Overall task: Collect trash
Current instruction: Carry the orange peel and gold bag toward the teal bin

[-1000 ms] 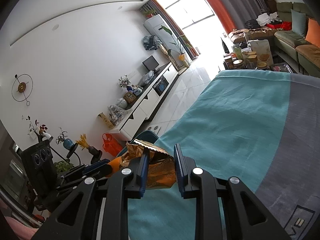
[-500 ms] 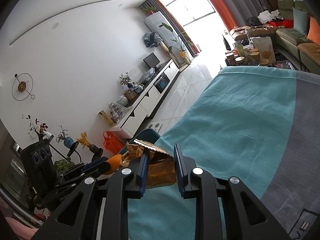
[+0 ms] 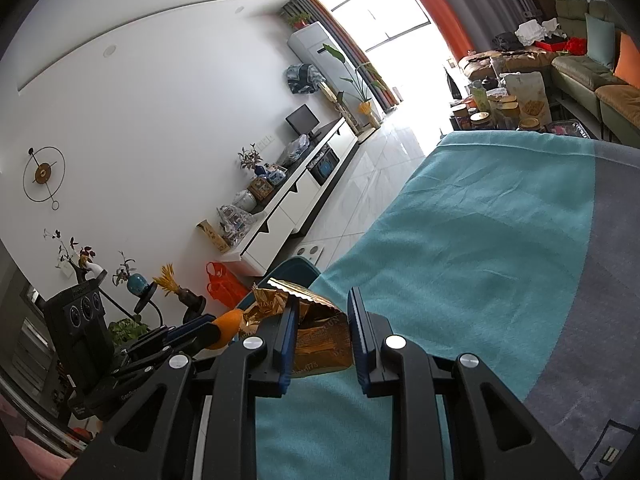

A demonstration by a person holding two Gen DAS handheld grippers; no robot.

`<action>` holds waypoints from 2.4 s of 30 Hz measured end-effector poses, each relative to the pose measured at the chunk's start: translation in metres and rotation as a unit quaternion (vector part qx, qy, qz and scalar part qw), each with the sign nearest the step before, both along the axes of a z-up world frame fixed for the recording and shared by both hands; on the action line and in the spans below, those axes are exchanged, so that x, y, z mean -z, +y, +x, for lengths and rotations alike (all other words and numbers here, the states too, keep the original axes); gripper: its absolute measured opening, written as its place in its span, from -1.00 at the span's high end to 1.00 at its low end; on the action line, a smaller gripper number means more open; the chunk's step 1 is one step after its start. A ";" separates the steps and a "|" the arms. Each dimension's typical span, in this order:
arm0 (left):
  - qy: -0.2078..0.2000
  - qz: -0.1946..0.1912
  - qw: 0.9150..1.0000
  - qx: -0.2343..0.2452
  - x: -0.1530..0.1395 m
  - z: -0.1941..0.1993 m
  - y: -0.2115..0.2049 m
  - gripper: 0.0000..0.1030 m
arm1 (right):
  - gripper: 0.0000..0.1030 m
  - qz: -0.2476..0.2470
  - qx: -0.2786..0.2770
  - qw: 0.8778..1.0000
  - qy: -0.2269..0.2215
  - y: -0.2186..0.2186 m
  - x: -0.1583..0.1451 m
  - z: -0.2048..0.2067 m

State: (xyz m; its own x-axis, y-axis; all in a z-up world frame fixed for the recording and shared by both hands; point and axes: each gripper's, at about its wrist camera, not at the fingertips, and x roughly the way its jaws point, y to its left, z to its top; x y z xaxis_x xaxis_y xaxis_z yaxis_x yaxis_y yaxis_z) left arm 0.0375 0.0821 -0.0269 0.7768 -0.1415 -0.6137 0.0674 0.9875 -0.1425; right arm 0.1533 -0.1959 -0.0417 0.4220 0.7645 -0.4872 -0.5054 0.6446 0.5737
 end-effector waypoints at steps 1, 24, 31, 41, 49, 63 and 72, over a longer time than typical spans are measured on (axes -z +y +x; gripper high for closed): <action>0.000 0.000 1.000 -0.001 0.000 0.000 0.001 0.52 | 0.56 -0.001 0.000 1.000 0.000 0.000 0.000 0.000; 0.006 -0.004 1.000 -0.024 0.002 -0.002 0.014 0.52 | 0.56 -0.008 -0.016 1.000 0.001 0.015 0.001 0.006; 0.006 -0.005 0.999 -0.035 0.002 -0.002 0.021 0.52 | 0.56 -0.013 -0.025 1.000 0.000 0.024 0.001 0.006; 0.004 -0.006 0.999 -0.047 0.001 -0.002 0.032 0.52 | 0.56 -0.016 -0.038 0.999 -0.005 0.039 -0.002 0.008; 0.003 -0.005 0.998 -0.056 0.001 -0.002 0.037 0.52 | 0.56 -0.015 -0.047 0.999 -0.004 0.051 -0.002 0.012; 0.005 -0.004 0.997 -0.073 0.006 0.000 0.046 0.52 | 0.56 -0.019 -0.058 0.998 -0.004 0.072 -0.005 0.021; 0.006 -0.007 0.996 -0.085 0.008 0.002 0.050 0.52 | 0.56 -0.029 -0.068 0.997 -0.005 0.088 -0.003 0.024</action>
